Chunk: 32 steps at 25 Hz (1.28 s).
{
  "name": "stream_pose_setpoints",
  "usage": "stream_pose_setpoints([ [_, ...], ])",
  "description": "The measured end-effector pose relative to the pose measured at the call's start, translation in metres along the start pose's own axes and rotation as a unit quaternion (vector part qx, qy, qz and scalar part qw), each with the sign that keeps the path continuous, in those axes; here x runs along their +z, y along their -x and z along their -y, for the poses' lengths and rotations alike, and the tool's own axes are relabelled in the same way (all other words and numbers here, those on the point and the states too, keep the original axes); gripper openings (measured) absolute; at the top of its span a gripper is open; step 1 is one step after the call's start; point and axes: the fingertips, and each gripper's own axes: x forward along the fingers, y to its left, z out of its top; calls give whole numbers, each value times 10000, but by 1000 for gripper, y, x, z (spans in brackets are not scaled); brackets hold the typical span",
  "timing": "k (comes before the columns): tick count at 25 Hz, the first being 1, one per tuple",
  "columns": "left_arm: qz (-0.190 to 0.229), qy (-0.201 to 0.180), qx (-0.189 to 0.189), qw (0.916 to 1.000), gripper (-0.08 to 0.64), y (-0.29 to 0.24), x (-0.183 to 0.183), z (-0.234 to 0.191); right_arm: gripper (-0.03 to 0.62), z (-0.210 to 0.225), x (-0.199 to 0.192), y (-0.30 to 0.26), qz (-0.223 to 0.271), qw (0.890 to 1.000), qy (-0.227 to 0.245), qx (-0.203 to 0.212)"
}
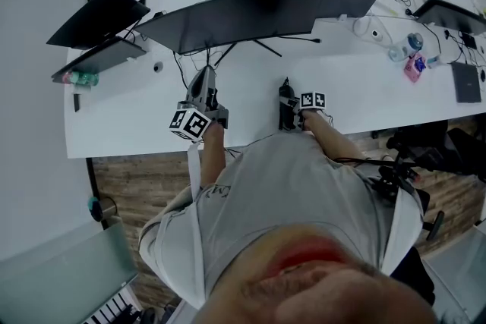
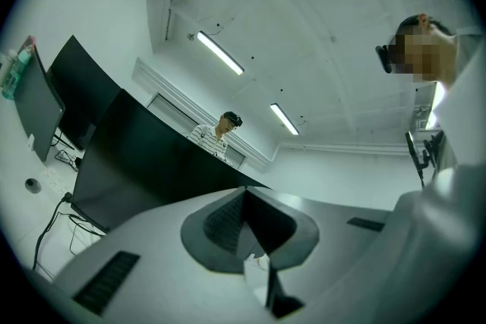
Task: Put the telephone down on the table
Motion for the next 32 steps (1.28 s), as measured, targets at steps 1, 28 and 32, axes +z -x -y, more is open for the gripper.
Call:
stream_pose_setpoints([
  [1,-7,5,-17,10000,9,-1,0,1,299,0,0,0,6,10000,25,9],
  [28,-55,85,-20,9999,9,-3,-3,0,301,-1,0,-2,-250,9915,1207,-416],
  [32,-61,77,-42,9999,9,-4,-4,1,305,3,2,-1,-306,9868,1439,-680],
])
